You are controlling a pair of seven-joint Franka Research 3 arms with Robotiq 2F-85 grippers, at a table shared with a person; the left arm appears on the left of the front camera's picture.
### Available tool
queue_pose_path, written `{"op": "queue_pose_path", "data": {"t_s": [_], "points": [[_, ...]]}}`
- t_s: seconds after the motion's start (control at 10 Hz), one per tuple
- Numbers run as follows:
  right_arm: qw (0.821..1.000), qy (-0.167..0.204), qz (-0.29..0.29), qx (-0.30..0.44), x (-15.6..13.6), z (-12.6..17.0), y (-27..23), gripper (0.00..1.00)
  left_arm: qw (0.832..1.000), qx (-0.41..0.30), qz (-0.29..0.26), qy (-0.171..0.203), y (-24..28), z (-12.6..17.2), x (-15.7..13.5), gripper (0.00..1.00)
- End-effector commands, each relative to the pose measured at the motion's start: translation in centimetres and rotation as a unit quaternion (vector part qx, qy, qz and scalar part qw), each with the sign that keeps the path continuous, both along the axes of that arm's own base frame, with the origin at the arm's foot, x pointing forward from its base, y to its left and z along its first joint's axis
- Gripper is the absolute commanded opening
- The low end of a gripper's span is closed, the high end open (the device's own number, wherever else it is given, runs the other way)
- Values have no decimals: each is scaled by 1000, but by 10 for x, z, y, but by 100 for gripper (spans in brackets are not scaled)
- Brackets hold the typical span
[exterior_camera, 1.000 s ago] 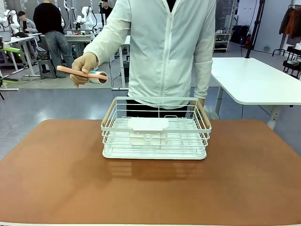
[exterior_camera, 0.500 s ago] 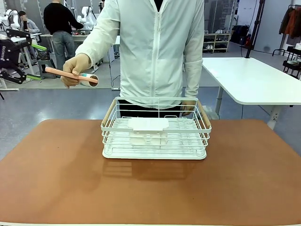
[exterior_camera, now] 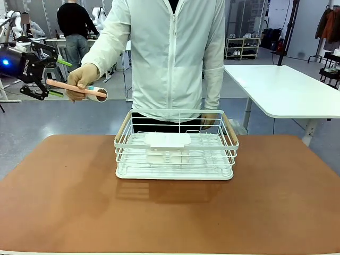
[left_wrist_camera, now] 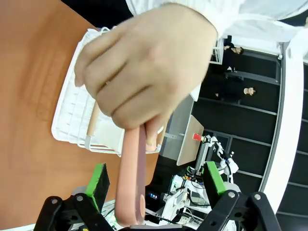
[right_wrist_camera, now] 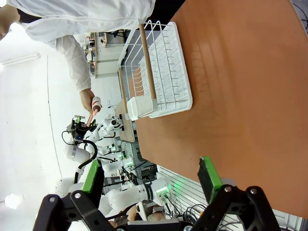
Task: Clean the table.
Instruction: Pick up the Lint Roller when the human hands it over.
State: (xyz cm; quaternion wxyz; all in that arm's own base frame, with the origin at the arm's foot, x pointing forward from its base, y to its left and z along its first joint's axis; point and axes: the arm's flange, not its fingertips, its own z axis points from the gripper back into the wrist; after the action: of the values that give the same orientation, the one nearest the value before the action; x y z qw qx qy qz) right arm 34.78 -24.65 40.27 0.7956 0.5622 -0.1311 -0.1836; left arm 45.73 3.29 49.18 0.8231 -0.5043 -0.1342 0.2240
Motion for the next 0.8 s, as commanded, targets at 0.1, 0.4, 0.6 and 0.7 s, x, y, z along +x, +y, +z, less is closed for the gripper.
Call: {"op": "queue_pose_path", "data": {"t_s": [0.1,0.4,0.6,0.7], "points": [[1000,-12,-2,4,-2,2,3,100,999,21,36,-1,-9,-5,7,100],[1000,-12,-2,4,-2,2,3,100,997,34,61,-15,-14,-12,3,100],[1000,-12,-2,4,-2,2,3,100,997,40,61,-15,-16,-15,2,100],[1000,-12,-2,4,-2,2,3,100,997,38,64,-17,-15,-16,2,100]]}}
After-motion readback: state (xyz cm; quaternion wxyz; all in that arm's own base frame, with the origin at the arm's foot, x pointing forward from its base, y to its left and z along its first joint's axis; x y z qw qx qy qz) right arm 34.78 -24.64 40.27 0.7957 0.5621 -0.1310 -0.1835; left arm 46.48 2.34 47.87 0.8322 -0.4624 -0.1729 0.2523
